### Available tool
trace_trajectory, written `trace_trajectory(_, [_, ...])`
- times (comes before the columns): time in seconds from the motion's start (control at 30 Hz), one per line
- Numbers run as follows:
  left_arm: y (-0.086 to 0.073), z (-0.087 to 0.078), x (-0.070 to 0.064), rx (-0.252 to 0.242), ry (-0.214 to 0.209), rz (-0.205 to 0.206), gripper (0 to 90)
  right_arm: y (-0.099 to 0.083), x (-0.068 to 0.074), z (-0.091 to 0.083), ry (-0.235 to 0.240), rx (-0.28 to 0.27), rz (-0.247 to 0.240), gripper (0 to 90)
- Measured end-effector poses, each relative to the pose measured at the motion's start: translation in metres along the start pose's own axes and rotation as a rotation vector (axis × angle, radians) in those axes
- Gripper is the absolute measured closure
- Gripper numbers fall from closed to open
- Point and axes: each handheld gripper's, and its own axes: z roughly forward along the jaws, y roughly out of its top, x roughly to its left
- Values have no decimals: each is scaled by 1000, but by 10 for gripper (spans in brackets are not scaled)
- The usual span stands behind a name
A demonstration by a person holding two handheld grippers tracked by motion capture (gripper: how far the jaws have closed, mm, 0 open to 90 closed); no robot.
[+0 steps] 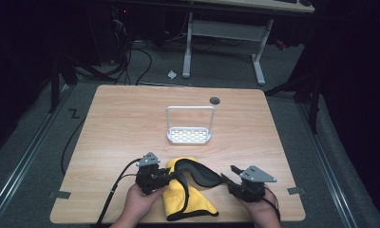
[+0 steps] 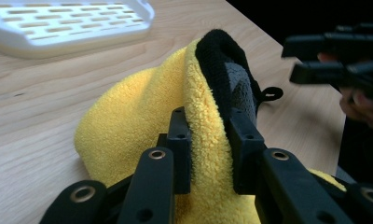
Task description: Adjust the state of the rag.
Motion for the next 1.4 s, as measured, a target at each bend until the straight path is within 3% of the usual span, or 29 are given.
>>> trace_trajectory(0.07, [-1,0,2,5,10,8,731,6,18,8,43,5,-36,509])
trace_trajectory(0.17, [-3,-5,13,-9,-3,-18,728,12,40,22,90,25,-82,513])
trace_trajectory(0.27, [-6,-5,17,-11,-9,-36,726,14,55,40,95,72,-133,510])
trace_trajectory(0.43, [-6,-10,20,-18,-8,-34,722,17,56,65,70,128,-155,518])
trace_trajectory(0.53, [-5,-15,22,-23,-10,-37,720,17,52,72,70,143,-157,642])
trace_trajectory(0.63, [-5,-16,24,-28,-11,-40,715,18,48,73,72,152,-139,675])
trace_trajectory(0.77, [-4,-19,26,-46,0,-44,715,19,46,67,79,128,-123,584])
trace_trajectory(0.93, [-4,-22,31,-56,9,-59,714,17,60,53,150,101,-121,538])
trace_trajectory(1.03, [-4,-23,32,-64,3,-63,714,12,74,55,197,130,-151,531])
trace_trajectory(1.13, [-4,-25,31,-72,-4,-64,713,9,82,63,188,175,-187,528])
trace_trajectory(1.23, [-3,-27,32,-86,-6,-69,712,6,79,70,200,212,-164,529])
trace_trajectory(1.27, [-3,-29,34,-89,-6,-69,712,6,77,70,208,216,-150,547])
trace_trajectory(1.33, [-3,-30,35,-97,-7,-76,711,6,76,69,240,229,-138,699])
trace_trajectory(1.37, [-3,-31,36,-98,-6,-77,711,6,76,68,238,229,-151,793])
trace_trajectory(1.4, [-3,-31,36,-100,-5,-78,710,6,78,66,226,224,-171,818])
